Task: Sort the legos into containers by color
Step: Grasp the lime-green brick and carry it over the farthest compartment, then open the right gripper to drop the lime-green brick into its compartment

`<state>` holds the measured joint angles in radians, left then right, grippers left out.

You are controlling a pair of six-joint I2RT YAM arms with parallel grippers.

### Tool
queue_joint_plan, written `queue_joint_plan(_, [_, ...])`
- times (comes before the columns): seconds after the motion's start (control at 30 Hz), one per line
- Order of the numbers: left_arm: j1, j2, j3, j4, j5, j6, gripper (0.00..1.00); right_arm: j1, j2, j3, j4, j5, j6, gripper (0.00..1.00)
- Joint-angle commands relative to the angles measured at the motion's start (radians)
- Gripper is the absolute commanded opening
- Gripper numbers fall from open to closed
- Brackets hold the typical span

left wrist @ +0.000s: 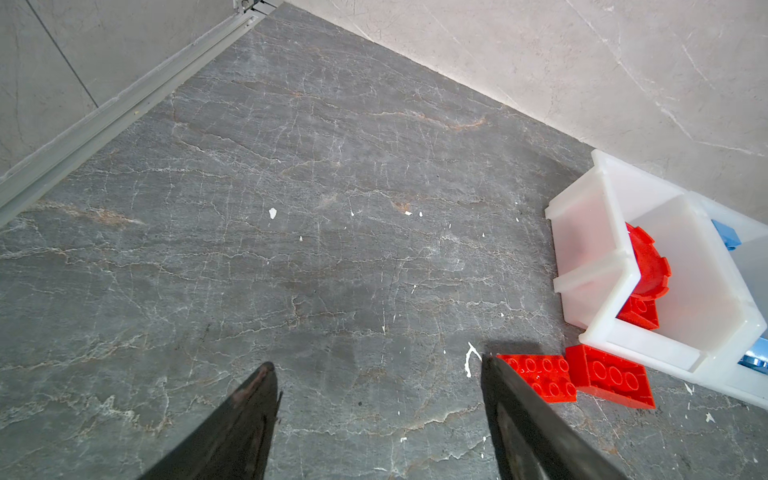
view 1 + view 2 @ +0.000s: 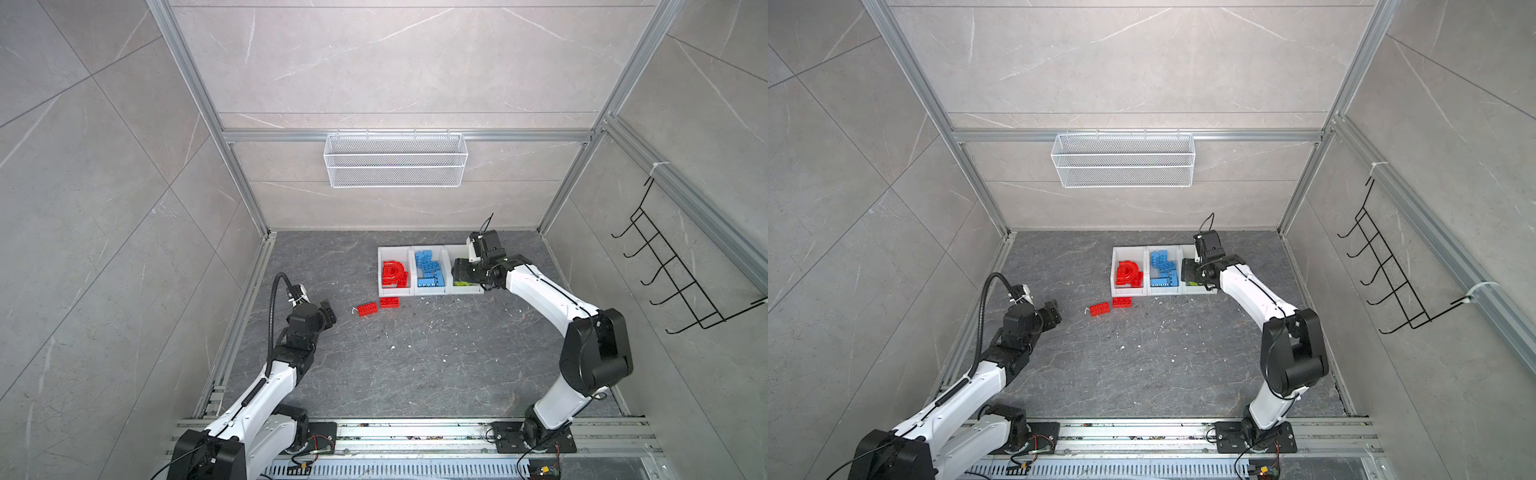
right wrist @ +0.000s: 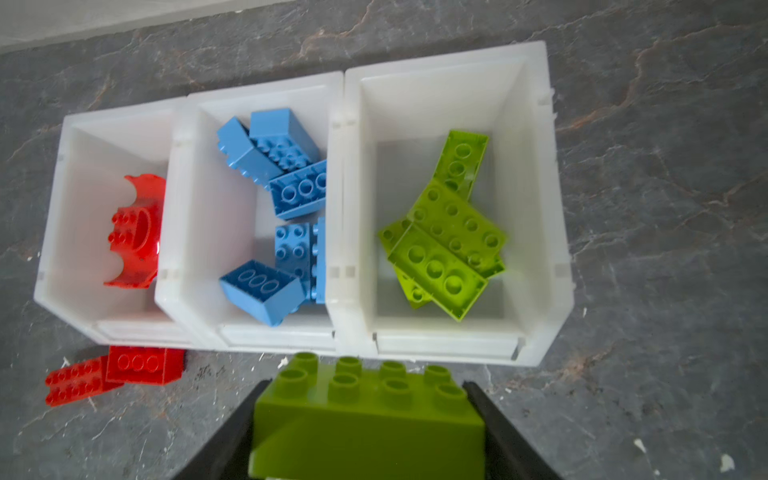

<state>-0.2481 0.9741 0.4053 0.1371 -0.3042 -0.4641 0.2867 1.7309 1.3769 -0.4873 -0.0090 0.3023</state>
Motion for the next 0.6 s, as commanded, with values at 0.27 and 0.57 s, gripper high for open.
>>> queue_joint_plan(0.27, [0.003, 0.009, 0.037, 0.032, 0.034, -0.018, 0.79, -0.088, 0.167, 0.171, -0.029, -0.048, -0.043, 0.54])
queue_joint_plan(0.57, [0.004, 0.022, 0.043, 0.035, 0.047, -0.02, 0.8, -0.104, 0.204, 0.197, -0.001, -0.1, -0.048, 0.79])
